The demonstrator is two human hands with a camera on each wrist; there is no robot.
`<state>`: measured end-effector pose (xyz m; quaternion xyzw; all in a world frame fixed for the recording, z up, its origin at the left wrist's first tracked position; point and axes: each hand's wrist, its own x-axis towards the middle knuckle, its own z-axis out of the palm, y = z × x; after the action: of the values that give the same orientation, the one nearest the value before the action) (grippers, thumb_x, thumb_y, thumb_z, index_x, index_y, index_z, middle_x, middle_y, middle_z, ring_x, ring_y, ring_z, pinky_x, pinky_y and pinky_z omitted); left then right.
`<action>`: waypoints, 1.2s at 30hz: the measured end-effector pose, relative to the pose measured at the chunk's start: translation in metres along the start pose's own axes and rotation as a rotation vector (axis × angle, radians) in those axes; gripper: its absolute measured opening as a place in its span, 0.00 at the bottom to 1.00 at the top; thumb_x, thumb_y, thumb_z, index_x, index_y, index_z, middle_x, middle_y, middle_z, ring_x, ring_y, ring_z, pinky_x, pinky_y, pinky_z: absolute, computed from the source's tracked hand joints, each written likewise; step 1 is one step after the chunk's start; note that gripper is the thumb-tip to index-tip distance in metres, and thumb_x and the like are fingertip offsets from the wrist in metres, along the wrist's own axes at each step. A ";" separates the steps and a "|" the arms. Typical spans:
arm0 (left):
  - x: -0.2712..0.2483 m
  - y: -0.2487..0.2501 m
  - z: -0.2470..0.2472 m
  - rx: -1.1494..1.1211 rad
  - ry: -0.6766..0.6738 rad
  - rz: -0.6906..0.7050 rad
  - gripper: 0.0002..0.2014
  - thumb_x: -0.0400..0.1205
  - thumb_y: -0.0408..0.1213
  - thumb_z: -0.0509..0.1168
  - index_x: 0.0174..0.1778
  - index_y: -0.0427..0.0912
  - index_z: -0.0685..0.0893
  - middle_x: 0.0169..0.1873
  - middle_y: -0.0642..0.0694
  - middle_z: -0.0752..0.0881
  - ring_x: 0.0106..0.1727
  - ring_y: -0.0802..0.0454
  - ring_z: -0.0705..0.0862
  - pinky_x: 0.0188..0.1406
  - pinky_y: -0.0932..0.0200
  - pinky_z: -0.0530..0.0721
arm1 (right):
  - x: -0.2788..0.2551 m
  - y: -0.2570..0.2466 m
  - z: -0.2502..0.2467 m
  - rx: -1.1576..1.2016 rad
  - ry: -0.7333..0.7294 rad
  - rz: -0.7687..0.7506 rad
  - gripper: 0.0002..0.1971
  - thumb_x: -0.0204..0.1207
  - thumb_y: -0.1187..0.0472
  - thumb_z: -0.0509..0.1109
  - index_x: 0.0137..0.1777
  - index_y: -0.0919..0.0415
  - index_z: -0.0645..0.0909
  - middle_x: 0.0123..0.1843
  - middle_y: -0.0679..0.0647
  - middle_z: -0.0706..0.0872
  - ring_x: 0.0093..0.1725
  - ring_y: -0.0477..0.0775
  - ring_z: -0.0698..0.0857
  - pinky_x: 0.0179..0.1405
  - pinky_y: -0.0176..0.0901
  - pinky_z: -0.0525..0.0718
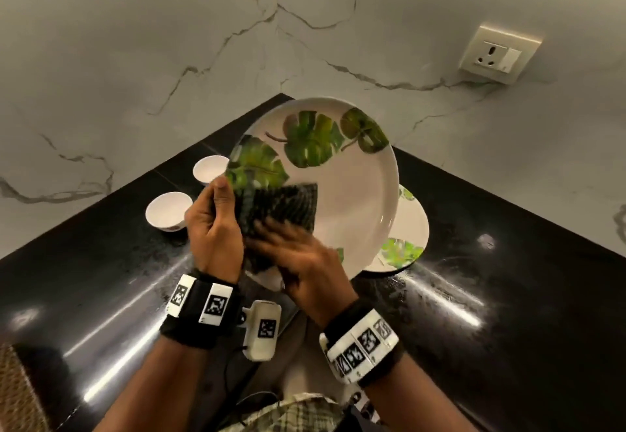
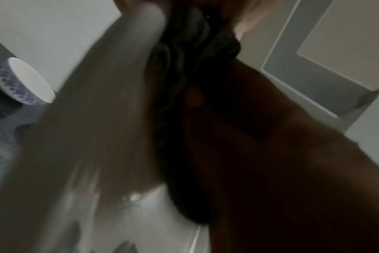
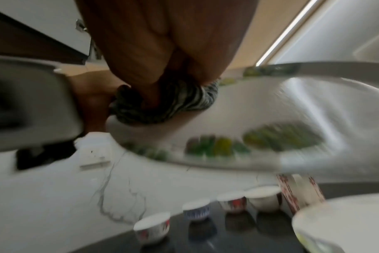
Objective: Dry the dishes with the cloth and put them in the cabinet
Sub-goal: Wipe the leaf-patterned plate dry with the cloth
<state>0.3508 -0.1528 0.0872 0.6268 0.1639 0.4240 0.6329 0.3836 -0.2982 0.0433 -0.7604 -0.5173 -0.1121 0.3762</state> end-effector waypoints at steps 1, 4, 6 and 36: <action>0.006 -0.002 -0.004 -0.004 0.051 0.001 0.16 0.93 0.38 0.56 0.46 0.40 0.87 0.33 0.61 0.89 0.38 0.62 0.84 0.41 0.61 0.83 | -0.013 0.003 0.004 0.029 -0.020 -0.010 0.21 0.83 0.68 0.61 0.72 0.57 0.85 0.77 0.53 0.82 0.81 0.49 0.75 0.82 0.49 0.72; 0.017 -0.010 -0.021 -0.039 0.138 -0.042 0.17 0.92 0.45 0.58 0.50 0.40 0.89 0.38 0.56 0.91 0.41 0.51 0.86 0.43 0.53 0.85 | -0.042 0.029 -0.004 0.016 0.033 0.050 0.25 0.76 0.76 0.67 0.69 0.56 0.87 0.75 0.49 0.83 0.79 0.45 0.77 0.78 0.52 0.77; 0.016 -0.013 -0.028 -0.072 0.151 -0.103 0.18 0.90 0.50 0.60 0.51 0.43 0.90 0.43 0.45 0.91 0.46 0.39 0.87 0.48 0.42 0.87 | -0.048 0.045 -0.019 -0.044 0.133 0.157 0.30 0.72 0.79 0.67 0.70 0.54 0.86 0.75 0.48 0.82 0.78 0.46 0.78 0.76 0.52 0.80; 0.021 -0.011 -0.041 -0.044 0.265 -0.098 0.19 0.90 0.53 0.61 0.43 0.45 0.90 0.35 0.42 0.89 0.35 0.42 0.86 0.37 0.48 0.86 | -0.036 0.061 -0.043 -0.102 0.018 0.265 0.26 0.66 0.78 0.70 0.61 0.52 0.86 0.61 0.50 0.88 0.64 0.54 0.85 0.66 0.58 0.84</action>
<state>0.3372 -0.1088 0.0771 0.5425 0.2670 0.4750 0.6393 0.4305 -0.3639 0.0253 -0.8391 -0.4026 -0.0945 0.3534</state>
